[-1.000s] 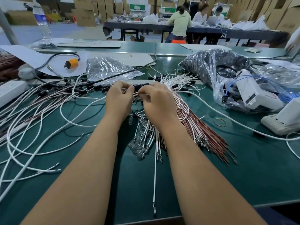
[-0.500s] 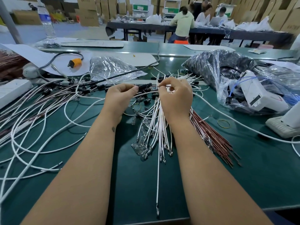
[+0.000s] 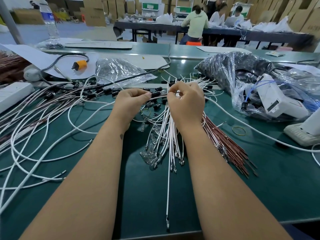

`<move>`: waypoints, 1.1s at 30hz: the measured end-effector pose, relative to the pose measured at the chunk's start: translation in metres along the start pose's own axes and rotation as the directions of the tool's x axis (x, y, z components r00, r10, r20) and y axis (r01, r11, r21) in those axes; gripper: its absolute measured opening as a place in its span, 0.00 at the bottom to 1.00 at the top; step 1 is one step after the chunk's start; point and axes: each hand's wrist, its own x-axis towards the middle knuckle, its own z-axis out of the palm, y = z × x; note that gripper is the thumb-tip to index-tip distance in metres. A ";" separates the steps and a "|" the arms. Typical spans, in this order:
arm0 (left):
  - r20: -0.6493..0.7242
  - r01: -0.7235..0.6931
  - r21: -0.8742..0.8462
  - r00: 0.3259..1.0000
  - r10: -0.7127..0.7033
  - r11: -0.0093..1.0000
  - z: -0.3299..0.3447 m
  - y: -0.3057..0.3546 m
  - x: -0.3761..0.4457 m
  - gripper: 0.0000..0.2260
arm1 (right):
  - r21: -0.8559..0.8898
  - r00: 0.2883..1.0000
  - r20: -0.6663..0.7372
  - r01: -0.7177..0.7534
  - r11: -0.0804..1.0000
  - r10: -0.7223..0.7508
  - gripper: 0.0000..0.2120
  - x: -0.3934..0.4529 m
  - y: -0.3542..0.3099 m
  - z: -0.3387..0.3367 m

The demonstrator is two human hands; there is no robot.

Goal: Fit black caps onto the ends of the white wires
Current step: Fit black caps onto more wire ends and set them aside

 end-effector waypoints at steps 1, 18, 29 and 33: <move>-0.002 0.005 0.002 1.000 -0.005 1.000 0.000 0.000 0.000 0.06 | 0.018 1.000 -0.023 -0.019 1.000 0.019 0.04 0.001 0.001 -0.001; 0.015 -0.009 -0.007 1.000 0.009 1.000 0.002 -0.003 0.004 0.07 | 0.089 0.999 -0.034 -0.037 0.995 0.040 0.05 0.000 -0.002 -0.004; 0.018 -0.021 -0.037 1.000 0.022 0.999 0.002 -0.003 0.004 0.07 | 0.103 0.998 -0.018 -0.053 0.993 0.055 0.05 0.000 -0.002 -0.006; 0.025 -0.028 -0.025 0.999 0.028 0.999 0.003 -0.001 0.003 0.06 | 0.102 0.998 -0.031 -0.056 0.993 0.059 0.06 0.000 -0.002 -0.006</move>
